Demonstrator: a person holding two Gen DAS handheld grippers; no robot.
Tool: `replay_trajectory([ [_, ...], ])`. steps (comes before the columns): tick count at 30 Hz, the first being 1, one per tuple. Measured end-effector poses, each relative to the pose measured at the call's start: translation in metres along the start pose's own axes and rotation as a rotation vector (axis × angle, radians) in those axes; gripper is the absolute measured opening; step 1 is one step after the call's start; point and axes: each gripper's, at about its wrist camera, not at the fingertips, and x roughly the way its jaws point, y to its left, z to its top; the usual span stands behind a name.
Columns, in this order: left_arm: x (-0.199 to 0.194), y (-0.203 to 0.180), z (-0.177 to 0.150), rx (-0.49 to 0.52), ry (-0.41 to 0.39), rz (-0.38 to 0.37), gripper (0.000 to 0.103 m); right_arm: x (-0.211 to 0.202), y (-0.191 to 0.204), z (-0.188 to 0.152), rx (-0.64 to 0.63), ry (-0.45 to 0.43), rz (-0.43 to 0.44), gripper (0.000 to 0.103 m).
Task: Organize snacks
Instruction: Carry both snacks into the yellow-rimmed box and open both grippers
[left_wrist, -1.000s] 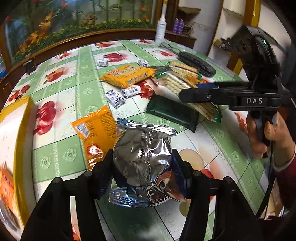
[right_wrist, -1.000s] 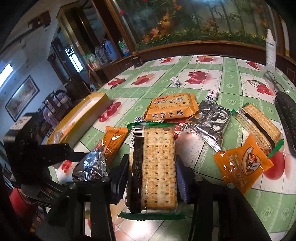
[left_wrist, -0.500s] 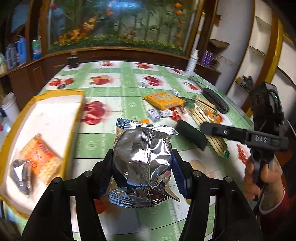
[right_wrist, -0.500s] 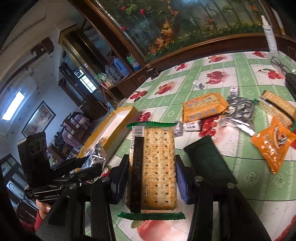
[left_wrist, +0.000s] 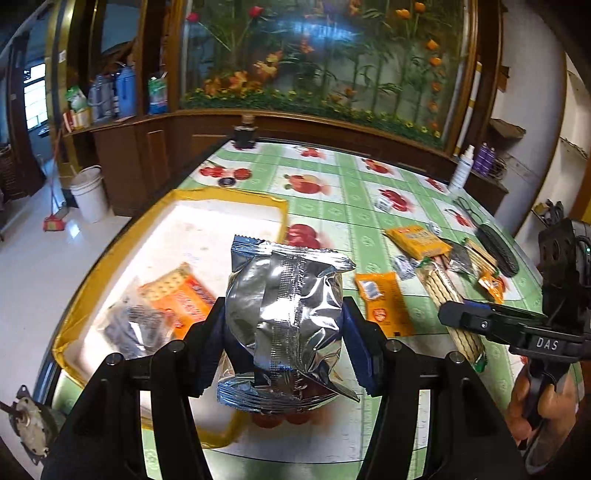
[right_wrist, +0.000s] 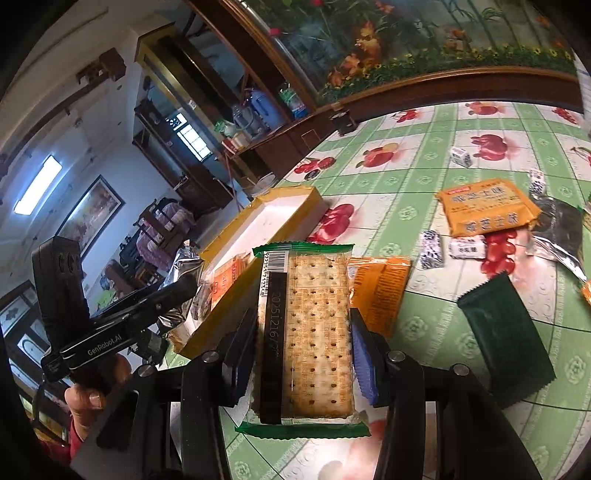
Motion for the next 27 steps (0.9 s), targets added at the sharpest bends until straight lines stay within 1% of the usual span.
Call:
replay_trajectory([
  [4, -0.001, 0.011, -0.001, -0.014, -0.012, 0.048, 0.058, 0.011, 0.010, 0.001, -0.016, 0.016, 0.012, 0.047],
  [9, -0.003, 0.027, -0.001, -0.044, -0.020, 0.083, 0.058, 0.024, 0.025, 0.005, -0.029, 0.033, 0.032, 0.047],
  [15, 0.000, 0.052, 0.000, -0.074, -0.011, 0.133, 0.058, 0.048, 0.048, 0.017, -0.070, 0.053, 0.049, 0.047],
  [20, -0.001, 0.070, -0.001, -0.096, -0.011, 0.158, 0.058, 0.077, 0.072, 0.029, -0.104, 0.065, 0.075, 0.047],
  [24, 0.006, 0.081, 0.001, -0.109, -0.002, 0.170, 0.058, 0.106, 0.086, 0.041, -0.100, 0.069, 0.073, 0.047],
  [27, 0.016, 0.088, 0.005, -0.114, 0.010, 0.179, 0.058, 0.128, 0.093, 0.051, -0.105, 0.076, 0.056, 0.047],
])
